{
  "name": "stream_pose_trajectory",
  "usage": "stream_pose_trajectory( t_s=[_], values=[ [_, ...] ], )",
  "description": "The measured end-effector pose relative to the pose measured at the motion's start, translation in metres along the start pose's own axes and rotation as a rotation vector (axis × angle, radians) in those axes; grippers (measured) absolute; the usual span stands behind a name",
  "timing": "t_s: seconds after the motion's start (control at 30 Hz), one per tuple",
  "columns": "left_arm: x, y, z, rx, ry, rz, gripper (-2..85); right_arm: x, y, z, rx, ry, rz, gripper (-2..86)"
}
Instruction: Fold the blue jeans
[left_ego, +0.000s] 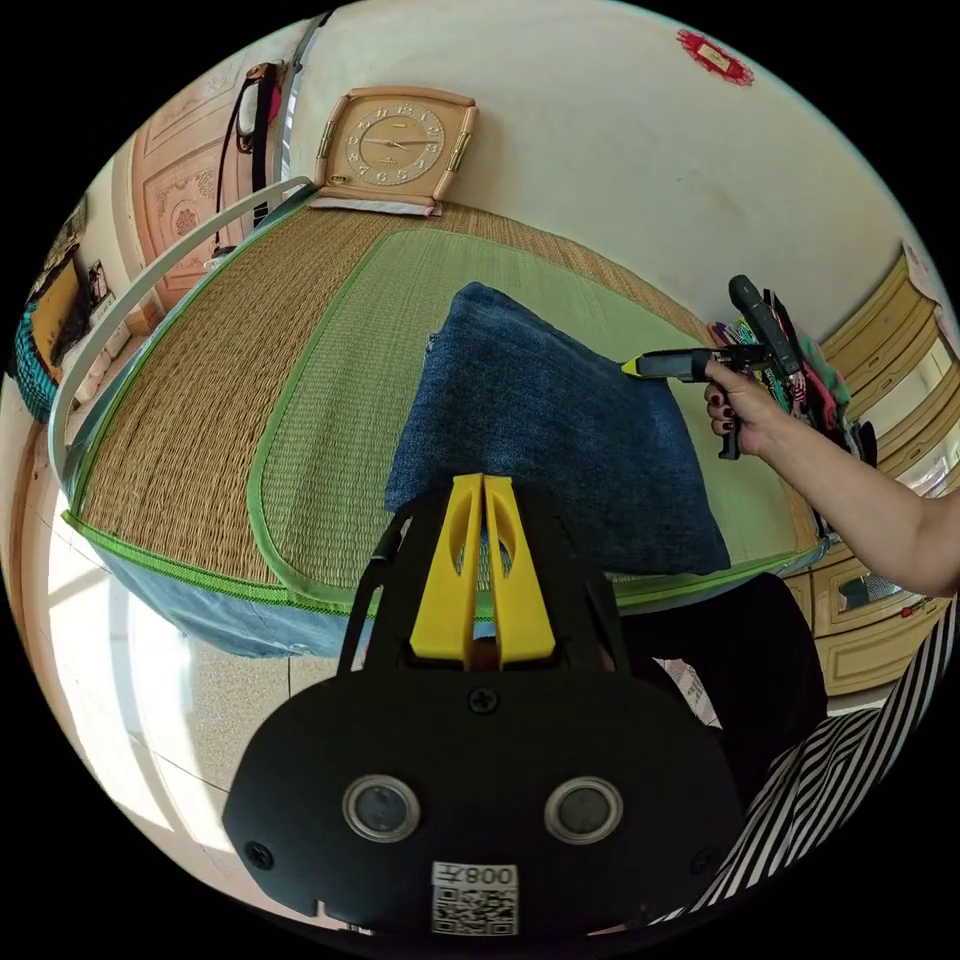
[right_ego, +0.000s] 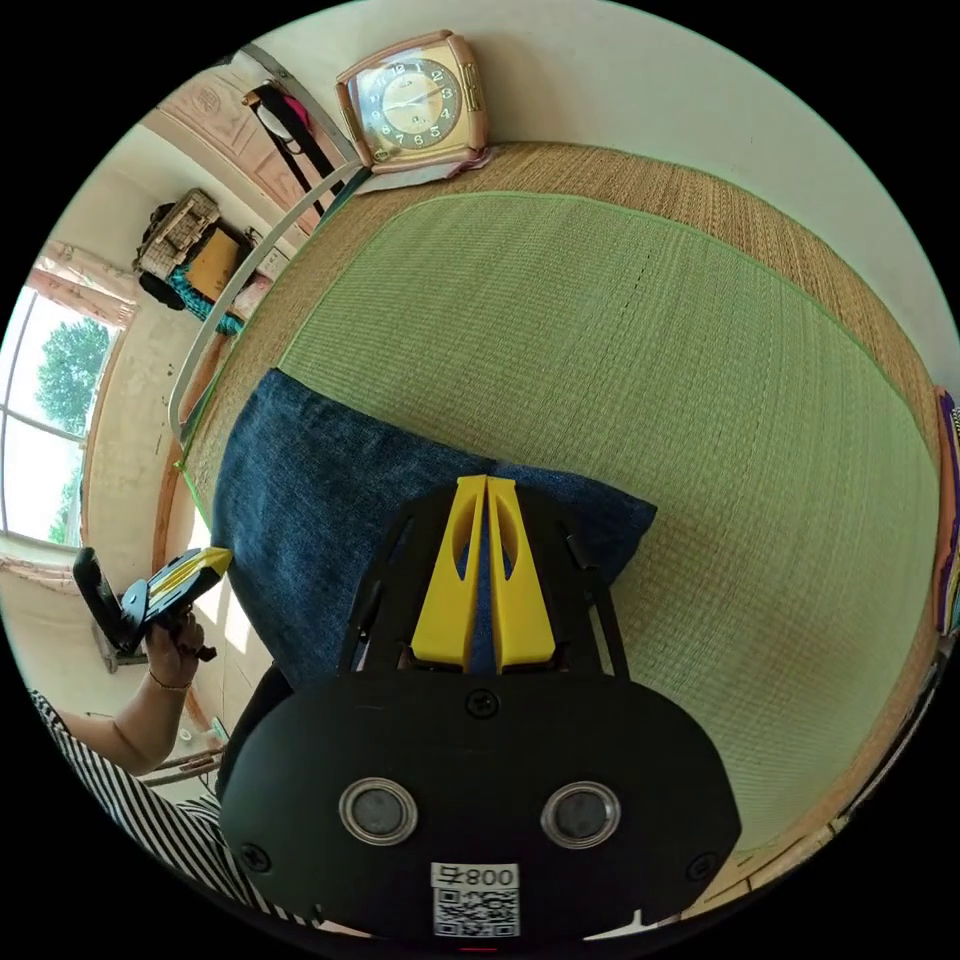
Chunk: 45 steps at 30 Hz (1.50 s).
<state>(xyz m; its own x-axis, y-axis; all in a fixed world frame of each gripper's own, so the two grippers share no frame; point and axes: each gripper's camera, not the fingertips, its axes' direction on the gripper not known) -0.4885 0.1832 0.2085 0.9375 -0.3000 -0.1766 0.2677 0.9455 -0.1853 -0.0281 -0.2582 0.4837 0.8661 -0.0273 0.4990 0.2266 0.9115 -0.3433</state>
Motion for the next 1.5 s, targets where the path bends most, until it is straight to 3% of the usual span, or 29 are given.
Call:
stream_pose_trajectory(
  t_s=[0.17, 0.37, 0.47, 0.67, 0.83, 1.03, 1.2, 1.5],
  values=[
    [0.022, 0.000, 0.011, -0.048, -0.038, 0.013, 0.0, 0.027, 0.052, -0.038, 0.102, 0.046, 0.022, 0.1],
    [0.025, -0.002, 0.023, -0.043, 0.000, -0.038, 0.0, 0.072, 0.042, 0.012, -0.082, 0.025, 0.079, 0.1],
    [0.032, -0.006, 0.025, -0.056, -0.016, -0.044, 0.0, 0.079, 0.048, 0.014, -0.083, 0.030, 0.075, 0.0],
    [0.054, -0.009, 0.018, -0.021, -0.045, -0.010, 0.0, 0.061, 0.107, -0.042, 0.034, -0.070, -0.071, 0.1],
    [0.051, -0.012, 0.044, -0.084, -0.066, -0.035, 0.0, 0.037, 0.175, 0.001, -0.168, -0.080, -0.174, 0.1],
    [0.056, -0.019, 0.050, -0.094, -0.085, -0.021, 0.0, 0.052, 0.184, -0.009, -0.125, -0.113, -0.152, 0.1],
    [0.067, -0.017, 0.051, -0.065, -0.008, 0.007, 0.1, 0.055, 0.221, 0.002, -0.204, -0.146, -0.184, 0.1],
    [0.110, -0.018, 0.084, -0.151, 0.265, 0.139, 0.8, 0.102, 0.251, -0.004, -0.182, -0.192, -0.102, 0.3]
  ],
)
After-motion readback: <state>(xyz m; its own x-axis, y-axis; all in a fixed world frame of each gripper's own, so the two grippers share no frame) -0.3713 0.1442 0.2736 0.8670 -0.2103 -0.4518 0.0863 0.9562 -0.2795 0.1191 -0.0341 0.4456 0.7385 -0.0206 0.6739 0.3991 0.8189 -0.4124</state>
